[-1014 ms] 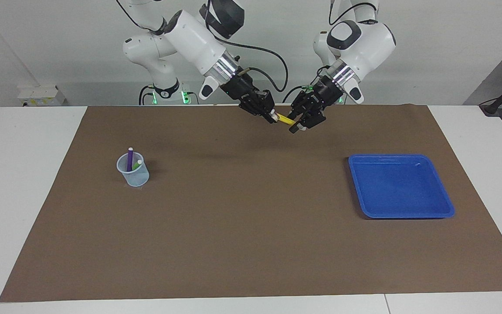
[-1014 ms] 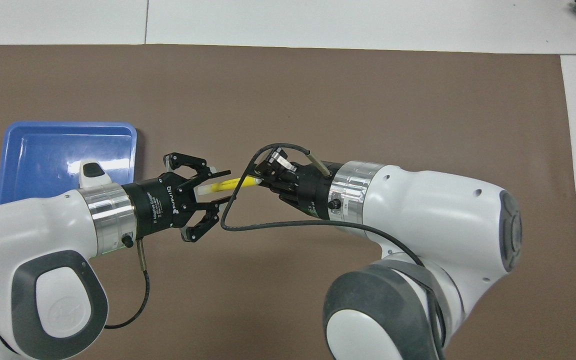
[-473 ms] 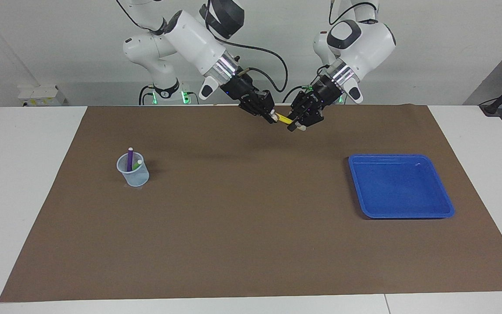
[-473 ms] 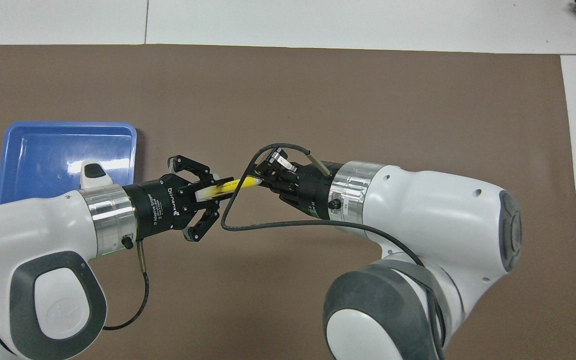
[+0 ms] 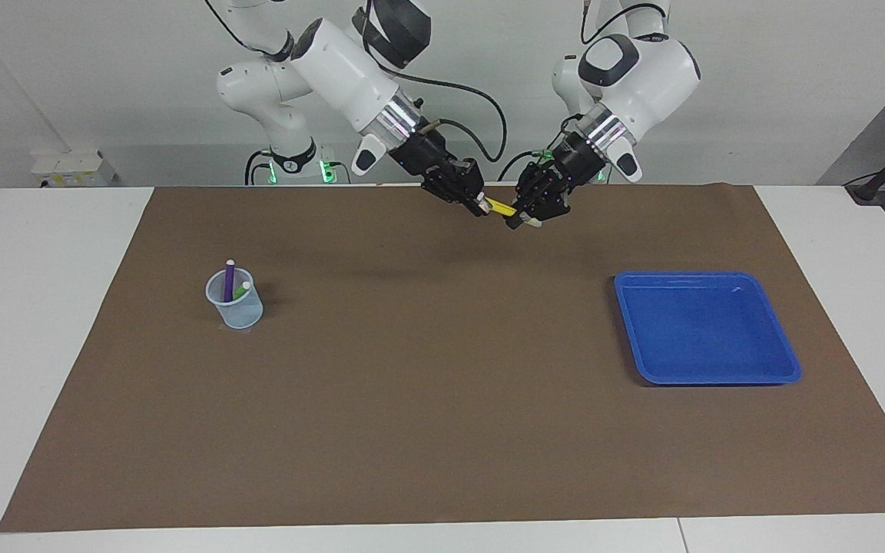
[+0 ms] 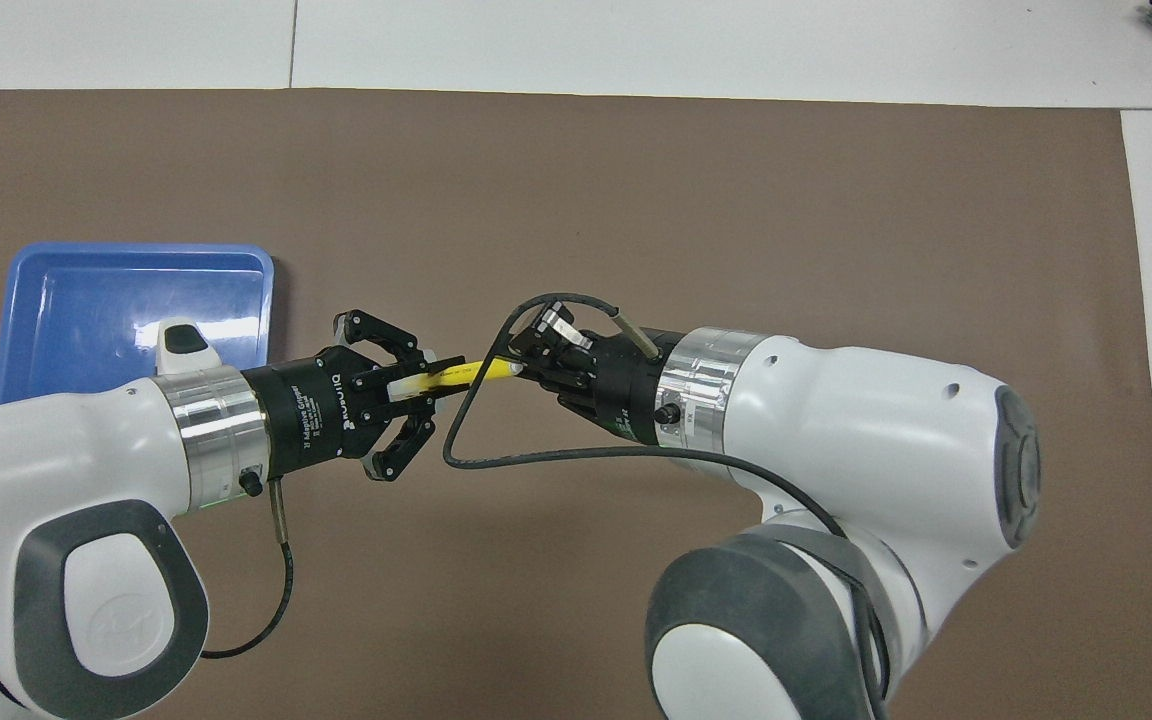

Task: Right arm passes pens to left for tray arrangement
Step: 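Close the left gripper on the yellow pen beside the right gripper, then carry the yellow pen to the tray while the right gripper returns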

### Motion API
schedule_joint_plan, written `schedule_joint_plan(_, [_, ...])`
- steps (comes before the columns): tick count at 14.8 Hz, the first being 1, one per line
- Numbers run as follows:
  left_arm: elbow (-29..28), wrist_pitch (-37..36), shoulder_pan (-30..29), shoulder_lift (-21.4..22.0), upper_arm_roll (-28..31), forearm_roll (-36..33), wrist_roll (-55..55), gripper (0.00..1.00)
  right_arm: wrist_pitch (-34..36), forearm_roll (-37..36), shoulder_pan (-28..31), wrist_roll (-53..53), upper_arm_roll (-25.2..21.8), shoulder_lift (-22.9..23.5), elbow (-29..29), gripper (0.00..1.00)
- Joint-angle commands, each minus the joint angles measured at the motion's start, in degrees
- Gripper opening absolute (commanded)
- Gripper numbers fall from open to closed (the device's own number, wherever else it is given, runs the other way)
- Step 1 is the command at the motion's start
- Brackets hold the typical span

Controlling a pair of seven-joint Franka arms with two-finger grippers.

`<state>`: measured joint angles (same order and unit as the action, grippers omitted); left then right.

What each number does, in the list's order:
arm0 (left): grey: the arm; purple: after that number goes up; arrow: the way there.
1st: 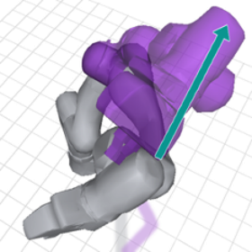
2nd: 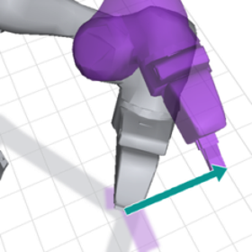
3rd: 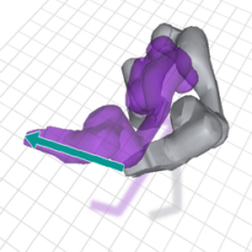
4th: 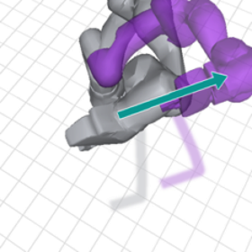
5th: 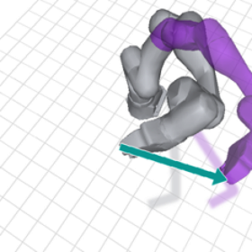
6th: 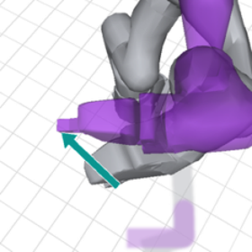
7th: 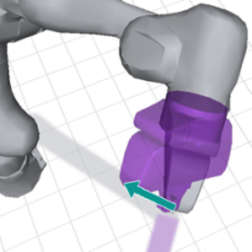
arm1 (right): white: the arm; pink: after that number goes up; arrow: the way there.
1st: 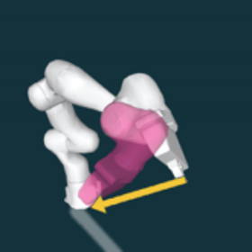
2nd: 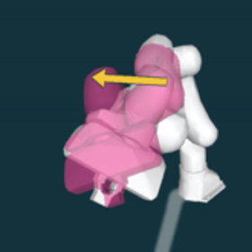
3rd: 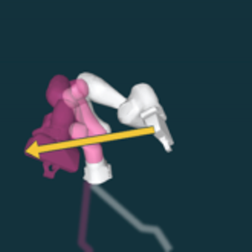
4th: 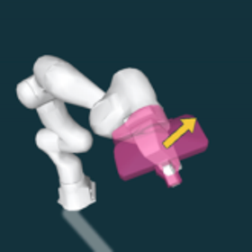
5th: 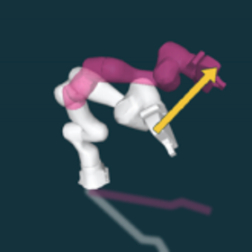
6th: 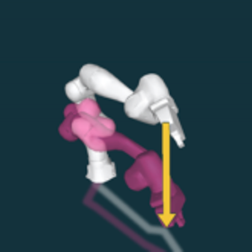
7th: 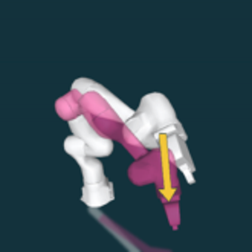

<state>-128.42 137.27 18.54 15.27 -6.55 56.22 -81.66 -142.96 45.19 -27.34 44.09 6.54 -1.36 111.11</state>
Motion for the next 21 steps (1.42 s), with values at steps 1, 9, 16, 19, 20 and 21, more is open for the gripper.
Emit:
schedule_joint_plan(1, [-0.5,-2.6,0.1,1.2,0.0,-1.6,-0.3,0.00,-0.8,1.7,0.7,0.1,-0.1,-0.7,0.5,0.26])
schedule_joint_plan(9, [-0.4,-3.8,-0.7,1.2,0.1,-4.3,3.9,0.00,12.0,-3.9,7.3,-15.1,-0.6,-1.5,0.6,1.00])
schedule_joint_plan(16, [2.1,-21.8,-10.0,1.3,0.4,-19.1,43.3,0.00,31.2,-24.9,22.8,-47.4,-0.6,-2.9,2.8,1.00])
schedule_joint_plan(19, [2.3,-26.0,-12.6,1.3,0.6,-29.3,59.7,0.00,34.0,-36.5,29.3,-71.2,-0.6,-4.7,6.0,1.00])
schedule_joint_plan(20, [2.3,-26.9,-13.8,1.3,0.6,-31.9,64.7,0.00,34.3,-39.4,30.7,-77.4,-0.6,-5.0,6.7,1.00])
schedule_joint_plan(21, [2.3,-27.3,-14.8,1.3,0.6,-34.7,70.0,0.00,34.4,-42.9,31.7,-81.1,-0.6,-5.2,7.2,1.00])
